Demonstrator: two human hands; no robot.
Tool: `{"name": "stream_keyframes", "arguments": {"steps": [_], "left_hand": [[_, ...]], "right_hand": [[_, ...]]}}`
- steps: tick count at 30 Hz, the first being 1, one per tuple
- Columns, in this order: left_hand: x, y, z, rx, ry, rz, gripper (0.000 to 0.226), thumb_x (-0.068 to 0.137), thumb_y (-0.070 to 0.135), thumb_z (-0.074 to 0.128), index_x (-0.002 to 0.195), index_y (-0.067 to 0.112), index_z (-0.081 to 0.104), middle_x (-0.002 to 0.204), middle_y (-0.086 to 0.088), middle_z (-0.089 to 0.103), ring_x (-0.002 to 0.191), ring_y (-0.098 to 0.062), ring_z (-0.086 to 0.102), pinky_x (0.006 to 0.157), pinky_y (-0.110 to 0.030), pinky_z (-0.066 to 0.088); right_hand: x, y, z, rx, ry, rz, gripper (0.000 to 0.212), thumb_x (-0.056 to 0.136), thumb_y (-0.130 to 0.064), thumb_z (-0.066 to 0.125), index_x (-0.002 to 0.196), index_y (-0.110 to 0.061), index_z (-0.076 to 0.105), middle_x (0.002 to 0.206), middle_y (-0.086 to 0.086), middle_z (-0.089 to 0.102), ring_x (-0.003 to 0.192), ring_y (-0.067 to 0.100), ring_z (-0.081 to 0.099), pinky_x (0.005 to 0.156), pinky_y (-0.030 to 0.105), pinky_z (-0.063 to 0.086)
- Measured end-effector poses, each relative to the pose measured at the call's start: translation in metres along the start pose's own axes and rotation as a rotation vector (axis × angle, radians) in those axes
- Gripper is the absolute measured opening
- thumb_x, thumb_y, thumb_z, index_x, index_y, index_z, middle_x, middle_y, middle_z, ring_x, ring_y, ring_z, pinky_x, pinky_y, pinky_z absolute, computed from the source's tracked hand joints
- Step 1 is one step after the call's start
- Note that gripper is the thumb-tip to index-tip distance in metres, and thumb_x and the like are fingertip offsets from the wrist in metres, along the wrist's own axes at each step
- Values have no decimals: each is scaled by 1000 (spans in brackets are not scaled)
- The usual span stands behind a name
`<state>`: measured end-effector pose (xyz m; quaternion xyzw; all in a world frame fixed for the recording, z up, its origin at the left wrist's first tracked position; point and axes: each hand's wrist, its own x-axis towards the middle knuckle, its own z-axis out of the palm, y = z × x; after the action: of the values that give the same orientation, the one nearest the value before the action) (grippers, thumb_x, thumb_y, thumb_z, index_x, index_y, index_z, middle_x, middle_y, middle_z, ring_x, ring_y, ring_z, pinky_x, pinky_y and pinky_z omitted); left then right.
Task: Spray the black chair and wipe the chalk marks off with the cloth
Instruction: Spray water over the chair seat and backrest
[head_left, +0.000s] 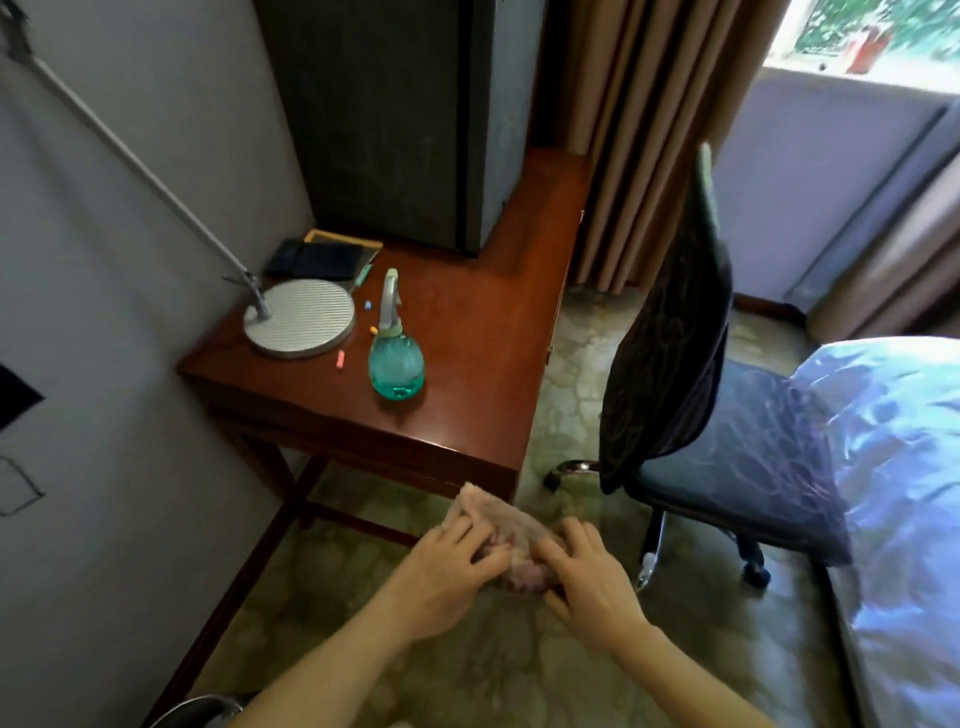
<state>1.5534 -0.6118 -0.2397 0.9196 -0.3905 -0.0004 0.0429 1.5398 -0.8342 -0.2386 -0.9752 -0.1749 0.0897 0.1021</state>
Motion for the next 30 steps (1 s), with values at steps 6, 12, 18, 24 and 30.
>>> {"name": "stream_keyframes", "arguments": {"steps": [6,12,18,24,30], "left_hand": [[21,9,-69,-23,20,-84,57,70,24,65,124,29,46,125,-6,52,119,-32,51,69,-33,51],[28,-5,-92,-47,61,-142,60,75,29,57,133,29,38,134,-7,45,121,-26,43,81,-36,46],[29,-58,-101,-91,115,-330,53,77,39,53,128,26,47,124,-1,49,108,-21,52,76,-32,49],[30,-116,-93,-213,126,-607,52,84,43,57,130,22,49,122,6,46,106,-14,47,76,-25,47],[57,-175,-82,-368,159,-817,62,82,45,65,134,18,44,128,2,45,116,-19,46,88,-34,49]], "right_hand": [[4,7,-64,10,86,-23,48,70,-34,61,115,-30,43,120,7,45,105,28,47,69,33,51],[22,8,-99,-8,143,-21,54,81,-30,58,132,-27,41,120,5,37,106,22,39,80,29,45],[49,22,-121,5,163,3,48,83,-26,59,128,-26,44,124,5,36,110,22,37,87,32,46],[92,41,-138,9,191,9,43,82,-24,62,123,-24,49,122,5,38,109,23,40,89,30,43],[164,52,-162,11,213,1,43,79,-21,66,120,-20,52,118,8,41,105,25,42,84,31,43]]}}
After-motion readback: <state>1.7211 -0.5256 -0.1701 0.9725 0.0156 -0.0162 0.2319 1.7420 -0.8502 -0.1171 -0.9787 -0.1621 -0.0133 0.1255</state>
